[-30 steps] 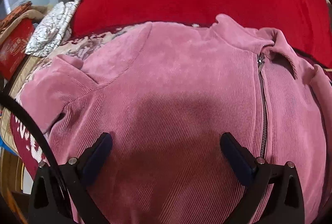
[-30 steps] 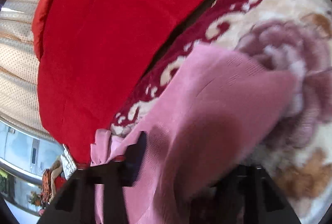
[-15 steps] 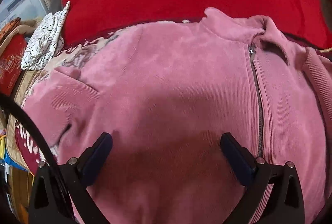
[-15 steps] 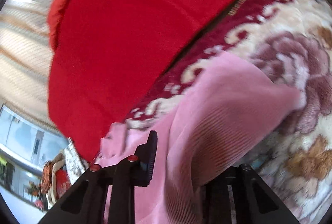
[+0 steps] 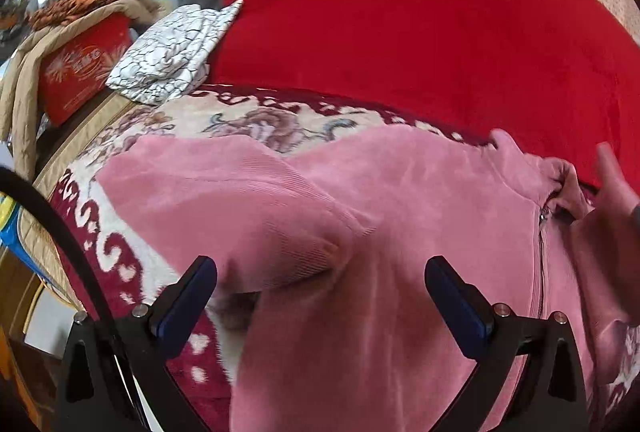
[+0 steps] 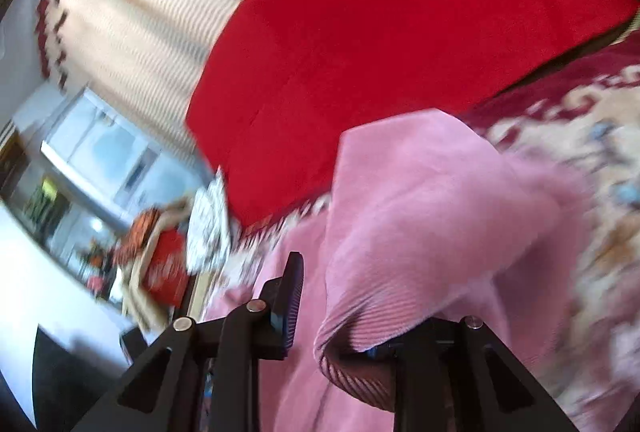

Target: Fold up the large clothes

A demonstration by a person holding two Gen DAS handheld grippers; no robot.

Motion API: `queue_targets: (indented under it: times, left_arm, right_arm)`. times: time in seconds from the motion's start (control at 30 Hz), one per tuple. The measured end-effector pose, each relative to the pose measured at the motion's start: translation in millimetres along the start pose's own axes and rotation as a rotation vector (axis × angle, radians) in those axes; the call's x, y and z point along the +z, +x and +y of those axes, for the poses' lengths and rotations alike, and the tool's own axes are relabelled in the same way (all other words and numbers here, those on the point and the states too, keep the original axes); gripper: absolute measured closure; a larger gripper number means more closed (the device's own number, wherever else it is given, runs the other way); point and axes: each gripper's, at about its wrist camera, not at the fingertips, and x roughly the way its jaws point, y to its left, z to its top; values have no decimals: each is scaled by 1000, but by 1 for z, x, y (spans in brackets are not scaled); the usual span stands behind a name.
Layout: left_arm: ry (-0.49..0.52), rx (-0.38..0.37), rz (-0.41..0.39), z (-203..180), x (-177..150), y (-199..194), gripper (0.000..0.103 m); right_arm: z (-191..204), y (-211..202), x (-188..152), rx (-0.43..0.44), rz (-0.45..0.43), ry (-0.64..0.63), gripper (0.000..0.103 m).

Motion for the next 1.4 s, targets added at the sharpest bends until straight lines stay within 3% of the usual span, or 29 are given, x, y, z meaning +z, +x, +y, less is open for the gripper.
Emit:
queue_targets:
  times: [0.1, 0.17, 0.2, 0.3, 0.43, 0.57, 0.63, 0.7, 0.77, 0.83, 0.87, 0.93, 1.03, 1.2, 1.3, 1.4]
  left_arm:
    - [-12, -1, -16, 14, -1, -3, 0]
    - [-23, -27, -11, 19, 2, -4, 0]
    - [-12, -20, -12, 22, 0, -6, 0]
    - [-13, -35, -21, 24, 3, -9, 0]
    - [-13, -79, -43, 21, 5, -14, 0]
    - [34, -132, -53, 0, 0, -18, 0]
    - [74, -162, -58, -15, -4, -22, 0]
    - [112, -201, -69, -32, -7, -26, 0]
    - [134, -261, -76, -48, -10, -31, 0]
    - [150, -308, -59, -64, -12, -31, 0]
    - [167, -314, -32, -71, -14, -27, 0]
    - [195, -305, 27, -83, -16, -18, 0]
    - [176, -300, 89, -83, -15, -8, 0]
    - [137, -328, 55, -58, -11, -21, 0]
    - [142, -391, 77, -44, -21, -23, 0]
    - [141, -480, 150, -36, -37, -19, 2]
  right_arm:
    - [18, 34, -22, 0, 122, -41, 67]
    - [24, 52, -36, -3, 200, -62, 22]
    - [26, 57, -42, 10, 229, -65, 21]
    - [35, 55, -56, 13, 296, -130, 21]
    - [24, 27, -44, 155, 345, -63, 21]
    - [11, -16, -23, 234, 233, 15, 21]
    - [-7, -33, -12, 183, 140, 60, 21]
    - [-14, -27, -7, 148, 103, 121, 23]
    - [-31, -18, -8, 124, 112, 187, 34]
    - [-40, -1, -8, 37, 154, 212, 47]
    - [-45, 3, -10, 10, 174, 219, 54]
    - [-55, 15, -17, -7, 219, 254, 58]
    - [-57, 23, -20, -11, 229, 249, 59]
    - [-62, 28, -20, -5, 243, 267, 60]
    - [-62, 29, -20, -7, 249, 265, 60]
    - [-63, 28, -22, -15, 247, 256, 60]
